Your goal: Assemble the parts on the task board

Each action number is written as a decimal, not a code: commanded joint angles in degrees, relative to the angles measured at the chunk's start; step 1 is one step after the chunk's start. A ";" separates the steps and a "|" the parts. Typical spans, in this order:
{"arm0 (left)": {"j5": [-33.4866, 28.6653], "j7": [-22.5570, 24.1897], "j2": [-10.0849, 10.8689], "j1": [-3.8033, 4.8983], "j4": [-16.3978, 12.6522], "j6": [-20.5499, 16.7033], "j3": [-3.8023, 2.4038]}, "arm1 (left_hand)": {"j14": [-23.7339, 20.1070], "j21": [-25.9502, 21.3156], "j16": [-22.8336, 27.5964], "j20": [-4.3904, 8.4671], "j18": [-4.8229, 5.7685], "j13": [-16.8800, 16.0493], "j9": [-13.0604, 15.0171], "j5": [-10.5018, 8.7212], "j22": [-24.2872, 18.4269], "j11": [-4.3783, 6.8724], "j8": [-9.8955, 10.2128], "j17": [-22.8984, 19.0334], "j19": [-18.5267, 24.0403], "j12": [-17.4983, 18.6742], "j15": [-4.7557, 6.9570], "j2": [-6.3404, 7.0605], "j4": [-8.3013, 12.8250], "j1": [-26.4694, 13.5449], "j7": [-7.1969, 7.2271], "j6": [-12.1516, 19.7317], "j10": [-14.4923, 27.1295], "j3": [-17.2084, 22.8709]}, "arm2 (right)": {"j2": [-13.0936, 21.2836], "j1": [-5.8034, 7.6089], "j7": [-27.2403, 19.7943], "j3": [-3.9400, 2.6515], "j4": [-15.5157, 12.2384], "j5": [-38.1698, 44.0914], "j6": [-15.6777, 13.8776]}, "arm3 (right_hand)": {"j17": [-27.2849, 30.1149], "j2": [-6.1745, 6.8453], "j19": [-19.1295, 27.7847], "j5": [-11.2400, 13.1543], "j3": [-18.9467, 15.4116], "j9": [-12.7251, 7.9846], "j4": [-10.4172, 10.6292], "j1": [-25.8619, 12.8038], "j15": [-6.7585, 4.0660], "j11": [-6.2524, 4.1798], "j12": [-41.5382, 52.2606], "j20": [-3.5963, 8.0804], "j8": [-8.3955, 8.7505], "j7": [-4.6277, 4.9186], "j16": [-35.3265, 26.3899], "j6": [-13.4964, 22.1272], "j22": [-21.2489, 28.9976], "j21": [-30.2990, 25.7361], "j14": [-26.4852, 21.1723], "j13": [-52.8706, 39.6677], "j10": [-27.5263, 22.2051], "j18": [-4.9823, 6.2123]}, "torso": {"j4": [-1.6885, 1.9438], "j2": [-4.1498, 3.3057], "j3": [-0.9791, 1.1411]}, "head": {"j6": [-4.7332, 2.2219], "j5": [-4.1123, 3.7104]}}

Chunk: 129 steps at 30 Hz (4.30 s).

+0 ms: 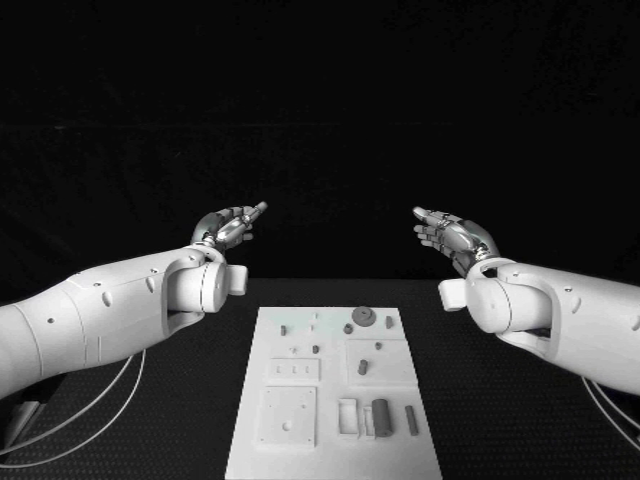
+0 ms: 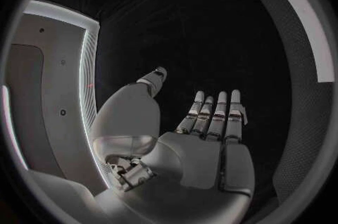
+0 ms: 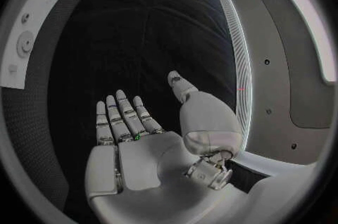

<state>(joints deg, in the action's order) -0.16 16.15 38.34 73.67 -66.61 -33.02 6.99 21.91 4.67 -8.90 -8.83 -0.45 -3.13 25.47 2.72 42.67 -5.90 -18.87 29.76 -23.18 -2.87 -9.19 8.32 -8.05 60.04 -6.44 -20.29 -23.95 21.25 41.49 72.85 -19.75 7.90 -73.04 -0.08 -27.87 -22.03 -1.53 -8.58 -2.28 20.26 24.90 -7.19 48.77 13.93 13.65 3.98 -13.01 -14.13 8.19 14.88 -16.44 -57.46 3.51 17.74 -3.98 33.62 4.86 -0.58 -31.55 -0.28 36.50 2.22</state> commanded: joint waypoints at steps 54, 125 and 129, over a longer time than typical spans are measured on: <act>4.55 -6.78 5.00 3.05 -9.47 14.00 1.10 | 29.14 2.29 -9.97 6.80 -1.21 -4.97 -2.04 0.30 -3.16 -2.53 -2.93 6.59 -25.98 -6.34 1.59 -5.09 8.33 14.24 -4.06 -24.15 -37.62 -3.33 | -13.20 -0.90 16.94 2.83 21.22 78.48 13.93 | -15.41 5.43 -53.46 -0.43 1.29 3.75 -9.65 19.47 -14.46 -7.94 8.27 7.52 -8.80 1.41 25.03 -31.69 -16.50 16.07 51.91 -2.99 33.31 10.14 | 2.33 -4.98 0.10 | 1.91 -2.72; 4.30 -7.27 7.07 5.88 -14.31 13.96 1.07 | 28.31 0.50 -7.71 6.49 -0.89 -5.32 -3.20 0.30 -4.09 -2.88 -1.32 6.80 -25.89 -3.71 1.09 -4.35 9.61 10.72 -4.85 -24.30 -37.96 -2.15 | -16.66 -3.93 21.62 2.83 18.61 89.86 11.98 | -28.48 7.52 -59.32 -0.43 5.42 1.40 -9.61 19.64 -13.84 -7.07 5.62 13.19 -5.50 1.06 51.03 -34.27 -18.70 35.15 56.58 -6.25 29.11 10.14 | 4.84 -9.95 -1.13 | 0.55 -4.09; 4.30 -7.32 7.13 6.03 -14.36 14.04 1.07 | 28.31 0.48 -7.68 6.48 -0.90 -5.33 -3.22 0.30 -4.09 -2.88 -1.31 6.82 -25.90 -3.66 1.08 -4.32 9.63 10.63 -4.86 -24.31 -37.98 -2.13 | -16.63 -3.97 21.67 2.83 18.85 89.87 12.10 | -28.37 7.39 -59.44 -0.43 5.60 1.37 -9.60 19.80 -14.05 -7.29 5.67 13.26 -5.46 1.08 51.21 -34.27 -18.70 35.33 56.73 -6.24 29.81 10.14 | 4.69 -9.90 -1.15 | 0.67 -3.98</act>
<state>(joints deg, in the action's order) 3.87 8.53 45.44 79.52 -80.80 -19.99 8.12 50.27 5.53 -16.85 -2.06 -1.69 -8.41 22.32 2.70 38.62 -8.60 -20.36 36.53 -48.94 -6.87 -7.89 3.99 1.36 71.07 -11.05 -44.53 -61.54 19.09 24.89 68.93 1.62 10.73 -54.29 88.99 -16.22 -50.44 6.17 -68.01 -2.89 25.50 26.31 -16.85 68.36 0.35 6.33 9.30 -0.21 -19.75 9.01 65.89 -50.83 -74.99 38.65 74.46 -10.29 63.09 12.80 4.20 -41.48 -1.42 37.07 -1.84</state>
